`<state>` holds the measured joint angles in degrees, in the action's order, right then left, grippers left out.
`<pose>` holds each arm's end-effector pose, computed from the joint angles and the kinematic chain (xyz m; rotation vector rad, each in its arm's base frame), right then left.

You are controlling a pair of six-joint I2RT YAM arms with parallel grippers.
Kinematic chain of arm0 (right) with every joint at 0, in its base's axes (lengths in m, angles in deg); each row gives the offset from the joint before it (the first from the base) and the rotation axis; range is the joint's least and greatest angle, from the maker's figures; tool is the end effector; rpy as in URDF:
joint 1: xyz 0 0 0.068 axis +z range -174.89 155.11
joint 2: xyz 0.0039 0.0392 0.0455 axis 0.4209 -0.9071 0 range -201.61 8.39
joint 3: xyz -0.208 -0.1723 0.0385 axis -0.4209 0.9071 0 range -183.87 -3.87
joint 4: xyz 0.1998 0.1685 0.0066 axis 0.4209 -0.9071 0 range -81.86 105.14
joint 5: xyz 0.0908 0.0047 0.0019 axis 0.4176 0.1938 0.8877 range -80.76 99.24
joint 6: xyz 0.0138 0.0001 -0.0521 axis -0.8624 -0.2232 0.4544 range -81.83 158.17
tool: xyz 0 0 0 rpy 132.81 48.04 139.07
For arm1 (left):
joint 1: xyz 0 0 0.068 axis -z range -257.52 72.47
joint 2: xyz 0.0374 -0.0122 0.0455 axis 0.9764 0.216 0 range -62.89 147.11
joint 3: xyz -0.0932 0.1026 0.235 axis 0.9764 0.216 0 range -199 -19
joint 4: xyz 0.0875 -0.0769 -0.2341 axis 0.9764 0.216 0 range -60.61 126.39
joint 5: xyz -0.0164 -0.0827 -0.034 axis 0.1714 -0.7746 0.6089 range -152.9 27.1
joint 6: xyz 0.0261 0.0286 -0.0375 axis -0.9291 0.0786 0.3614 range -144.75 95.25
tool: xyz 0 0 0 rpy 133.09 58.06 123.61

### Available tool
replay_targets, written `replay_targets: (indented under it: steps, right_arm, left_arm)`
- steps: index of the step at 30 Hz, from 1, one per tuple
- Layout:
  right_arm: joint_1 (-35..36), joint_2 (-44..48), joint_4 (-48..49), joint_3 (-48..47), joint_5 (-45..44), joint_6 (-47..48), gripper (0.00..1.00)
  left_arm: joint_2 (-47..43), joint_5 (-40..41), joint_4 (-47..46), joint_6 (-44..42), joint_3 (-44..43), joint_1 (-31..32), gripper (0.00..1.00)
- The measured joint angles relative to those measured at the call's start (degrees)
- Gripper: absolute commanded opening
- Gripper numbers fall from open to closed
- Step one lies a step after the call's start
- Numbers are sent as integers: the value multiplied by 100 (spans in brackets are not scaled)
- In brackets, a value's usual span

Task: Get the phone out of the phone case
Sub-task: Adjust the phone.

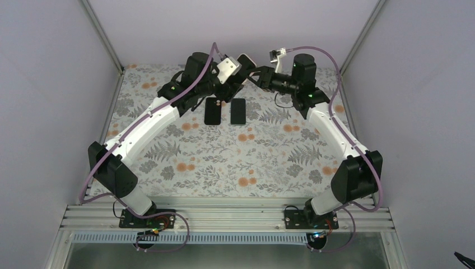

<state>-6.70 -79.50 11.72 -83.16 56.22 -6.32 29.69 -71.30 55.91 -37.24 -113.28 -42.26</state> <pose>0.3317 0.1364 0.3796 -0.2143 1.9633 1.4759 0.3025 -0.2202 0.3987 0.9040 1.8081 -0.4004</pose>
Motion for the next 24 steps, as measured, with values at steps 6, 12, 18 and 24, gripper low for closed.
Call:
replay_targets:
  steps: [6,12,18,24]
  right_arm:
    - [61,-44,94,59,-26,-118,25]
    - [87,-46,179,118,-52,-199,5]
    - [63,-46,125,125,-103,-208,4]
    - [-98,-22,79,170,33,-39,4]
  left_arm:
    - [0,2,-26,17,0,37,47]
    - [0,31,24,17,0,59,52]
    - [0,7,37,-11,7,52,79]
    - [-127,-660,81,-118,98,-122,100]
